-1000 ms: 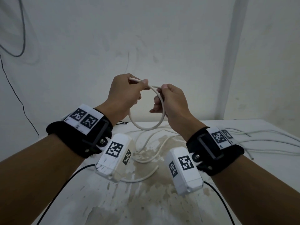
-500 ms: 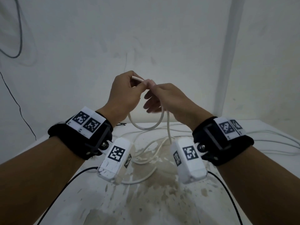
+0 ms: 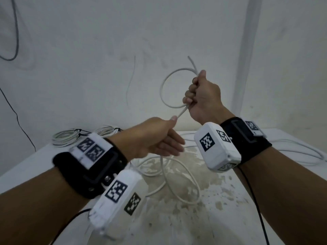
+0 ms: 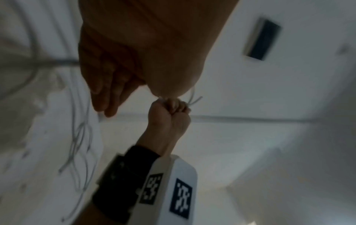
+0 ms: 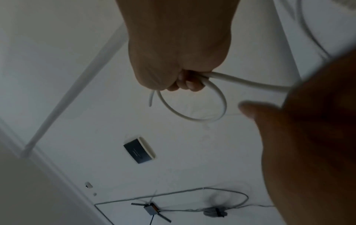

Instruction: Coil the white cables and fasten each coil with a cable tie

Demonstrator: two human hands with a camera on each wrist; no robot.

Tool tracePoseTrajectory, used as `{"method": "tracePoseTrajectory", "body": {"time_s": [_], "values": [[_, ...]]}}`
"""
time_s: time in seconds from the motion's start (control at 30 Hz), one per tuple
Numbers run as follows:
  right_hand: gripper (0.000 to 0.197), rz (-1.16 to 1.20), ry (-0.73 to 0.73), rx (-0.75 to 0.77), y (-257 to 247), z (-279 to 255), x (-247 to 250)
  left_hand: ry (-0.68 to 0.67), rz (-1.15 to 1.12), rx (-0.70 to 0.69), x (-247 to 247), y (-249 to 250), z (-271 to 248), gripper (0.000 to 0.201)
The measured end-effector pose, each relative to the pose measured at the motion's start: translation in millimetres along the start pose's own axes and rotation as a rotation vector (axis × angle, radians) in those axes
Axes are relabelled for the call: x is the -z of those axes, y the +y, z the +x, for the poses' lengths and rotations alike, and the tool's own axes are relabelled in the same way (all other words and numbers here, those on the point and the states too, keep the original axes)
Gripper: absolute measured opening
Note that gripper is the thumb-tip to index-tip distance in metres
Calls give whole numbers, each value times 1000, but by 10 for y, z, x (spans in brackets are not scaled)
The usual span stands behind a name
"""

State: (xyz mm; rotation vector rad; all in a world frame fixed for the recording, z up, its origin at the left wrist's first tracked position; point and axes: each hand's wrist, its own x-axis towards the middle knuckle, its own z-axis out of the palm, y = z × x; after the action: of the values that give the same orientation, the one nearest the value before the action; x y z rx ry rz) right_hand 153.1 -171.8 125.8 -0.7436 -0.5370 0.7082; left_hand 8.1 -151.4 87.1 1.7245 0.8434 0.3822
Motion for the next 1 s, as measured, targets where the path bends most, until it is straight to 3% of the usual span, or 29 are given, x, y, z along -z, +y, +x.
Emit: {"method": "tracePoseTrajectory", "body": {"time_s": [0.07, 0.13, 0.2, 0.3, 0.4, 0.53, 0.73, 0.9, 1.0], "values": [[41, 2, 8, 25, 14, -53, -42, -71, -426, 62, -96, -6, 113, 58], [40, -63, 48, 71, 31, -91, -31, 69, -806, 43, -122, 49, 279, 42], [41, -157, 126, 134, 31, -83, 49, 252, -991, -9, -123, 161, 369, 35], [41, -179, 291, 148, -78, -35, 240, 377, -1095, -97, -121, 353, 334, 28], [40, -99, 349, 104, -221, -19, 364, 408, -950, -167, -168, 449, 314, 29], [40, -196, 169, 168, -259, -97, 304, 478, -317, -288, -222, 512, 429, 17], [43, -340, 121, 244, -107, -138, 236, 494, -143, -305, -33, 594, 366, 30], [41, -210, 9, 79, 185, -232, 177, 652, 170, -377, 140, 513, 396, 41], [41, -82, -28, -4, 247, -248, 194, 652, 263, -432, 281, 436, 371, 41]]}}
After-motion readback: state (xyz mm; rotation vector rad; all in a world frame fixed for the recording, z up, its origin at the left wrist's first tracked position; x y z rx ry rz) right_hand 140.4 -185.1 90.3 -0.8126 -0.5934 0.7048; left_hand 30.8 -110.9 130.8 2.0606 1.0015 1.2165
